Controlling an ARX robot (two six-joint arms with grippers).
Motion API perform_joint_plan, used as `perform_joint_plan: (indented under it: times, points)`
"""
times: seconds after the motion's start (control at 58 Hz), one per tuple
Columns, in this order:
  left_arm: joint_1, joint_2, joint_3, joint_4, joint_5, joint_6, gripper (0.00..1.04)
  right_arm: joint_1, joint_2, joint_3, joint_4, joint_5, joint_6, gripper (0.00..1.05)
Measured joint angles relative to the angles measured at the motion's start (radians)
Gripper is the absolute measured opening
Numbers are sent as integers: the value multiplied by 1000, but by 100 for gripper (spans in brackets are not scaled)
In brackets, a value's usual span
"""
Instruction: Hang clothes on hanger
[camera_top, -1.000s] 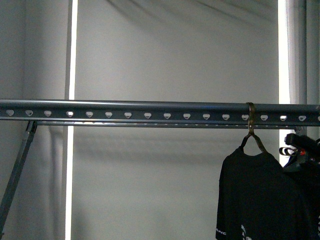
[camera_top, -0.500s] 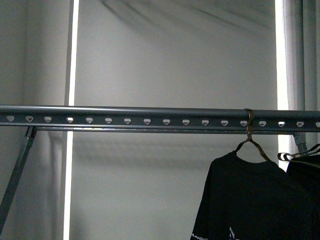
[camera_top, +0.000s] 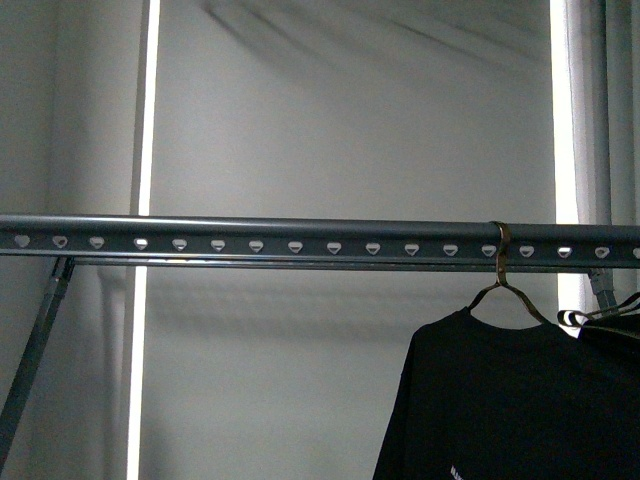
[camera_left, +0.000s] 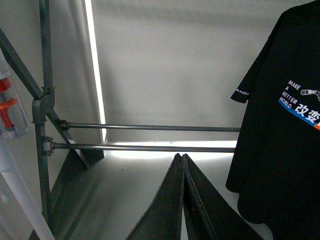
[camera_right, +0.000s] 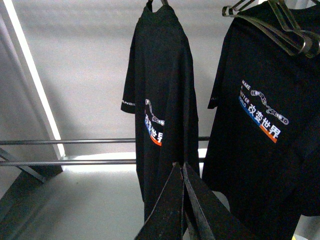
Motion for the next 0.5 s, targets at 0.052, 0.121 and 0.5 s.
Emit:
perform_joint_plan:
  times: [0.052,0.121,0.5]
  points:
    - [0,0,0,0,0,0,4,0,-5,-5,2,0,0,2]
    - [0,0,0,0,0,0,4,0,-10,-14,2,0,0,2]
    - [0,0,0,0,0,0,4,0,-58,-69,10,1,0,2]
